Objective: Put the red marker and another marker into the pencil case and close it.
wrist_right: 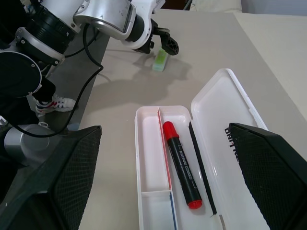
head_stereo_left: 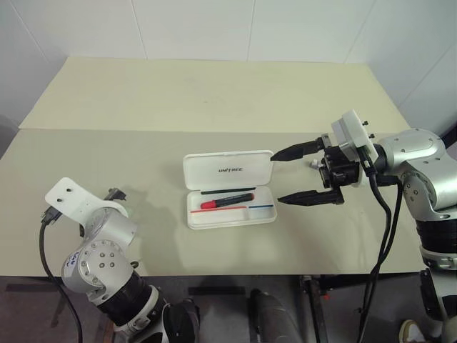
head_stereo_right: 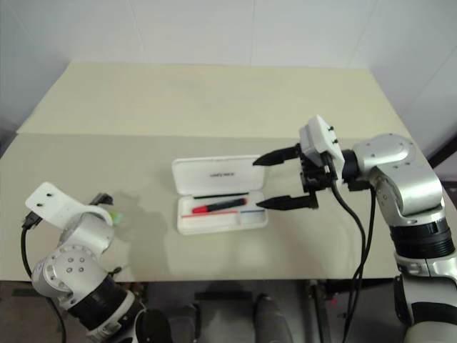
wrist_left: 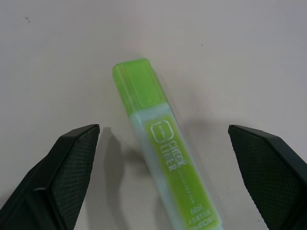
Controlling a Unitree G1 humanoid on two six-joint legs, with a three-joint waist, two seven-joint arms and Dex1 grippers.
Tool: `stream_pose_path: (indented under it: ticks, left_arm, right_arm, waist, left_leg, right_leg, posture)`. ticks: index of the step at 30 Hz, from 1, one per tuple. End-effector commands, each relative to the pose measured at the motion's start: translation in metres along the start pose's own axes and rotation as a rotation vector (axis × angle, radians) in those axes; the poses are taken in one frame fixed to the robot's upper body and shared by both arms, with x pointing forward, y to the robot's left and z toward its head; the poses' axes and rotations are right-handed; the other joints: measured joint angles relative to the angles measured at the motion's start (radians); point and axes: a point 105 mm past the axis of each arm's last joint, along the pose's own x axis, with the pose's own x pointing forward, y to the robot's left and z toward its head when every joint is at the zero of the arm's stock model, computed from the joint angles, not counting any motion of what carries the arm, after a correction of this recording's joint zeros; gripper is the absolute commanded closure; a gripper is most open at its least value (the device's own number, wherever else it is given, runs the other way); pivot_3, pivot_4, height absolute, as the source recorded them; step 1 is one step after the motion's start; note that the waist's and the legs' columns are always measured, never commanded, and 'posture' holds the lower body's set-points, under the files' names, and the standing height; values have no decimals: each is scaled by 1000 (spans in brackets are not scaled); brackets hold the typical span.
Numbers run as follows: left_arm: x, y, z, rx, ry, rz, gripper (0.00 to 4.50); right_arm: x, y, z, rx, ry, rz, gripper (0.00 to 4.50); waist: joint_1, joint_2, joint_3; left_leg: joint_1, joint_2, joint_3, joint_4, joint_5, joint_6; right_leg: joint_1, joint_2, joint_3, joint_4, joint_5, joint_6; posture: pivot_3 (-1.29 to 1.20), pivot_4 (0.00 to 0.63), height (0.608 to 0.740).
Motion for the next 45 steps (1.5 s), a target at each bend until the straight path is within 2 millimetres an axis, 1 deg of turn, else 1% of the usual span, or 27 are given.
stream_pose_path:
  ticks: [1, 8, 9, 10, 13, 17, 18, 19, 22, 27, 28, 29, 31, 35, 38, 42, 45]
  left_arm:
    - [0, 0, -20, -48, 69, 2, 0]
    - [4, -5, -26, -67, 92, 5, 0]
    - [5, -6, -26, -68, 91, 1, 396]
    - [6, -7, -26, -68, 90, 1, 619]
    - [7, -8, -26, -71, 87, 2, 1578]
    - [7, -12, -26, -73, 84, -8, 3038]
    - [7, -12, -26, -73, 84, -9, 3346]
    - [7, -13, -27, -73, 85, -9, 3433]
    - [7, -13, -26, -75, 83, -15, 3432]
    - [7, -18, -16, -68, 38, -54, 3432]
    - [7, -21, -11, -69, 17, -78, 3432]
    - [6, -24, -7, -61, -3, -109, 3432]
    - [4, -35, 9, -39, -78, -214, 3432]
    - [1, -42, 28, 6, -156, -309, 3432]
    - [-5, -48, 43, 69, -226, -416, 3432]
    - [-11, -54, 52, 137, -273, -527, 3432]
    - [-20, -64, 59, 162, -319, -658, 3432]
  right_arm:
    - [-5, 2, 14, -58, -25, -14, 36]
    - [-5, 3, 18, -62, -29, -16, 36]
    - [-4, 4, 18, -62, -30, -16, 0]
    - [-4, 4, 19, -64, -30, -15, 0]
    - [-3, 4, 21, -67, -32, -14, 0]
    - [-2, 5, 24, -77, -39, -13, 0]
    - [-2, 5, 25, -79, -40, -13, 0]
    - [-2, 5, 25, -79, -40, -13, 0]
    - [-2, 4, 25, -81, -41, -13, 0]
    - [-1, 3, 25, -85, -43, -16, 0]
    - [-1, 3, 25, -85, -43, -17, 0]
    - [-1, 2, 25, -86, -43, -18, 0]
    - [0, 2, 24, -85, -44, -20, 0]
    - [0, 1, 22, -82, -48, -25, 0]
    - [0, 0, 21, -80, -50, -28, 0]
    - [0, -1, 18, -74, -49, -32, 0]
    - [-1, -3, 15, -66, -41, -43, 0]
  waist:
    - [0, 0, 0]
    - [0, 0, 0]
    - [1, 0, 0]
    - [1, 0, 0]
    - [3, 0, 0]
    - [1, 0, 0]
    - [1, 0, 0]
    - [1, 0, 0]
    - [1, 0, 0]
    - [2, 0, 0]
    - [2, 0, 0]
    - [2, 0, 0]
    - [0, 0, 0]
    - [-2, 0, 0]
    - [-3, 0, 0]
    - [-1, 0, 0]
    - [1, 0, 0]
  left_leg:
    - [0, 0, 0, 0, 0, 0]
    - [0, 0, 0, 0, 0, 0]
    - [0, 0, 0, 0, 0, 0]
    - [0, 0, 0, 0, 0, 0]
    - [0, 0, 0, 0, 0, 0]
    - [0, 0, 0, 1, 0, 0]
    - [0, 0, 0, 1, 0, 0]
    - [0, 0, 0, 1, 0, 0]
    - [0, 0, 0, 0, 0, 0]
    - [0, 0, 0, 1, 0, 0]
    - [0, 0, 0, 1, 1, 0]
    - [0, 0, 0, 1, 1, 0]
    - [0, 0, 0, 1, 1, 0]
    - [0, 0, 0, -1, 0, 0]
    - [0, 0, 0, -2, 0, 0]
    - [0, 0, 0, -2, 0, 0]
    - [0, 0, 0, -2, -1, 0]
  right_leg:
    - [0, 0, 0, 0, 0, 0]
    - [0, 0, 0, 0, 0, 0]
    - [0, 0, 0, 0, 0, 0]
    - [0, 0, 0, 0, 0, 0]
    - [0, 0, 0, 0, 0, 0]
    - [1, 0, 0, -1, 0, 0]
    - [1, 0, 0, -1, 0, 0]
    - [1, 0, 0, -1, 0, 0]
    - [1, 0, 0, -1, 0, 0]
    - [1, 0, 0, 0, 0, 0]
    - [1, 0, 0, 0, 0, 0]
    - [1, 0, 0, 0, 0, 0]
    - [1, 0, 0, -1, 0, 0]
    - [0, 0, 0, -1, 0, 0]
    - [-1, 0, 0, 1, 0, 0]
    - [-2, 0, 0, 2, 0, 0]
    - [-1, 0, 0, 2, 0, 0]
  posture:
    - [0, 150, 740]
    - [0, 150, 740]
    - [0, 150, 740]
    - [0, 150, 740]
    - [0, 150, 740]
    - [0, 150, 740]
    - [0, 150, 740]
    - [0, 150, 740]
    - [0, 150, 740]
    - [0, 150, 740]
    - [0, 150, 740]
    - [0, 150, 740]
    - [0, 150, 740]
    - [0, 150, 740]
    - [0, 150, 740]
    - [0, 150, 740]
    - [0, 150, 740]
